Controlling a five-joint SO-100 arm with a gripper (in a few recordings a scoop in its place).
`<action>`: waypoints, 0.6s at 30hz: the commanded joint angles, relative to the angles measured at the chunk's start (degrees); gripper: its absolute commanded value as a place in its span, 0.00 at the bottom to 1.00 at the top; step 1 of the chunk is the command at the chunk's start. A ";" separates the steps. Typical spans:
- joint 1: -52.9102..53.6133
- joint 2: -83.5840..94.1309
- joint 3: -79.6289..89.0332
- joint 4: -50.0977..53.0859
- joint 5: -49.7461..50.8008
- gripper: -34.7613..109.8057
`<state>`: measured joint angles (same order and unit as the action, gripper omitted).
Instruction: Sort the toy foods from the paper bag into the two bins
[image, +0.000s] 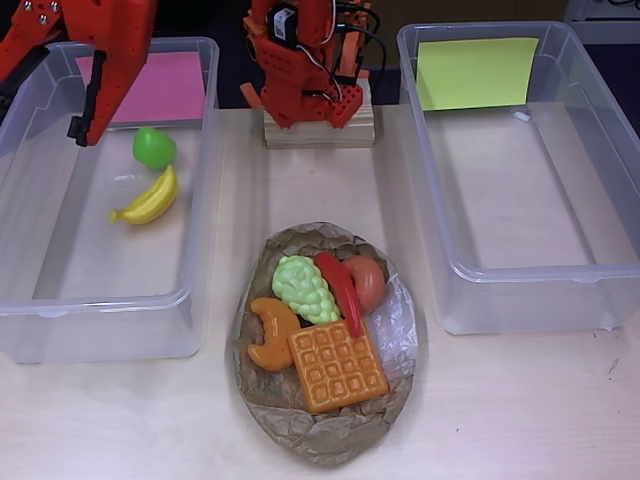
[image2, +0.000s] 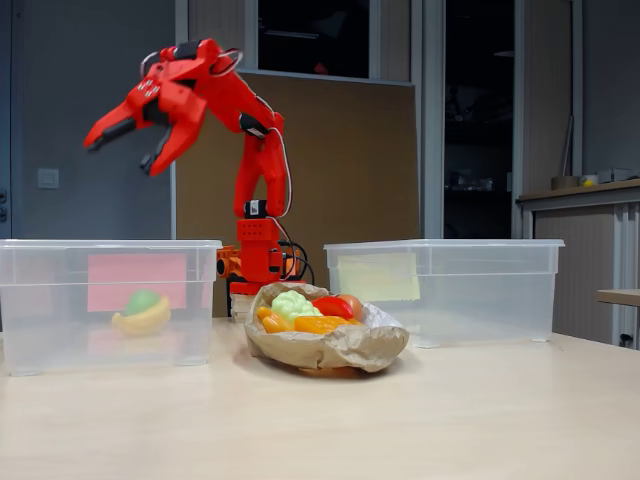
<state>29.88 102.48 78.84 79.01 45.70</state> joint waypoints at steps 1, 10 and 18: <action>-8.26 2.90 -4.57 1.93 0.53 0.45; -30.23 -6.06 2.37 4.83 17.67 0.45; -39.02 -15.64 10.55 -1.85 33.66 0.45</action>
<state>-6.42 88.07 88.77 78.66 74.71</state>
